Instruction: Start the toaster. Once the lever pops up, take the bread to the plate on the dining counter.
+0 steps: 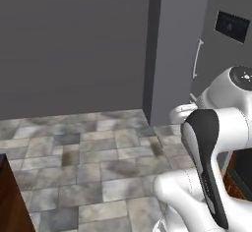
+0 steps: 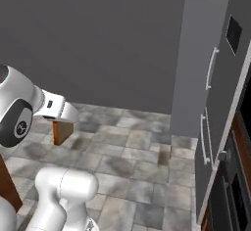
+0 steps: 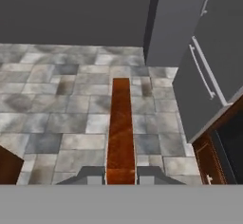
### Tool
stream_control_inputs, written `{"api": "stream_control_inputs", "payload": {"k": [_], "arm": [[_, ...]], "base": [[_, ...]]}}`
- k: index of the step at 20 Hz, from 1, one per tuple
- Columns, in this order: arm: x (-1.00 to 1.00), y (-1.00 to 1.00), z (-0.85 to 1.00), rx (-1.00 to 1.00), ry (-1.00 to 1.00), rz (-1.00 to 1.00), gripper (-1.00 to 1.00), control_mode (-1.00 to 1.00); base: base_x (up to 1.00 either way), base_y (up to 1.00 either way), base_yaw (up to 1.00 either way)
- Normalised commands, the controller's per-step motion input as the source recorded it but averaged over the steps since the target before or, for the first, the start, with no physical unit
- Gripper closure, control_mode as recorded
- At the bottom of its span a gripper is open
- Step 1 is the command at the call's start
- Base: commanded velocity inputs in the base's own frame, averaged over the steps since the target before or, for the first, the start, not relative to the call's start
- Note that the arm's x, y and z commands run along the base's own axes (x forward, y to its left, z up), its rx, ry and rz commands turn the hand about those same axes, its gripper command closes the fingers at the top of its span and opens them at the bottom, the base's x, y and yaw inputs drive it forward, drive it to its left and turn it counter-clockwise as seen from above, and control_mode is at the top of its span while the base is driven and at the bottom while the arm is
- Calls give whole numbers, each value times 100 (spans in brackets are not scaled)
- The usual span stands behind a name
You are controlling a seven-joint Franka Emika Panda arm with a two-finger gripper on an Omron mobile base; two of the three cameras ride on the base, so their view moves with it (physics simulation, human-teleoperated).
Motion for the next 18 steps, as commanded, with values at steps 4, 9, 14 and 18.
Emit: {"api": "stream_control_inputs", "payload": {"k": [4,9,14,18], "arm": [[0,0,0,0,0,0,100,100],[0,0,0,0,0,0,100,100],[0,0,0,0,0,0,100,100],[0,0,0,0,0,0,100,100]], "base": [[100,0,16],[100,-22,23],[100,-11,39],[100,-16,69]]}}
